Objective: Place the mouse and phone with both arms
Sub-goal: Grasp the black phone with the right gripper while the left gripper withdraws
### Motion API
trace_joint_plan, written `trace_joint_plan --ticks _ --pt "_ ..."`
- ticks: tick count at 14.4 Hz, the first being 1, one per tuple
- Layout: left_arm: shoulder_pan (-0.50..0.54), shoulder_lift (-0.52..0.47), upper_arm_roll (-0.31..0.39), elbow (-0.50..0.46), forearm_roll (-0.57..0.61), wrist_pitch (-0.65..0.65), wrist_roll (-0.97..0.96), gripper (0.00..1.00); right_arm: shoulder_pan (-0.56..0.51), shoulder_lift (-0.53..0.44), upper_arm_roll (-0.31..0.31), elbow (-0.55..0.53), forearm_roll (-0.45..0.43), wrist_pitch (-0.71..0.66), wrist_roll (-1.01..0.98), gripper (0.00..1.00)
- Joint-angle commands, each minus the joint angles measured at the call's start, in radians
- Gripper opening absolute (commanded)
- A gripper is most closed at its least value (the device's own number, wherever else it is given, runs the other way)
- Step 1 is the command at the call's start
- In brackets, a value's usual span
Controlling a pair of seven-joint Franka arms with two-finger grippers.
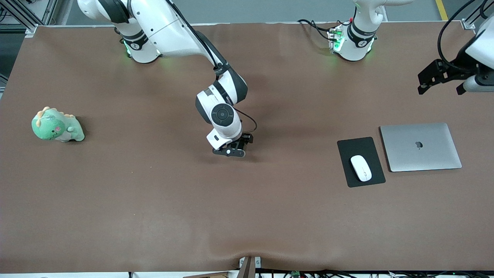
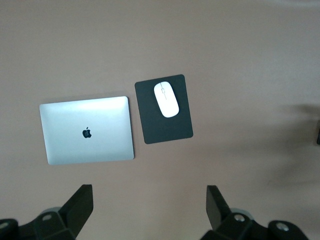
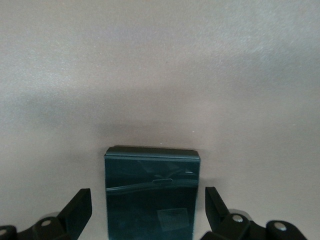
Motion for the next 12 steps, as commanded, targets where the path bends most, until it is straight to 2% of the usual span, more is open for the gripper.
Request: trace_joint_plan --ticks 1,3,4,5,6,10,12 --pt "0.003 -0.043 -0.002 -0.042 -0.018 -0.019 -0.008 1.0 0.022 0.024 -0.01 -0.001 0.014 0.038 0.032 1.0" --pt "0.004 -0.044 -0.001 -0.037 -0.02 -0.019 -0.006 1.0 0.022 0.024 -0.01 -0.012 0.012 0.035 0.029 1.0" --pt "0.004 -0.043 -0.001 -0.026 -0.018 -0.024 -0.008 1.0 0.02 0.024 -0.01 -0.012 0.011 0.027 0.023 0.74" --pt "0.006 -0.044 -0.001 -0.026 -0.018 -0.025 -0.009 1.0 0.02 0.022 -0.01 -0.012 0.004 0.024 0.015 0.24" --pt "0.01 -0.046 0.002 -0.026 -0.018 -0.025 -0.006 1.0 0.013 0.021 -0.01 -0.004 0.004 0.023 0.026 0.0" --pt "0.02 -0.038 0.012 -0.026 0.009 -0.039 -0.005 1.0 -0.009 0.007 -0.013 0.013 0.009 -0.042 0.024 0.0" --pt "0.064 -0.027 0.01 -0.025 0.009 -0.038 0.011 1.0 -0.038 -0.007 -0.014 0.014 0.011 -0.054 0.026 0.0"
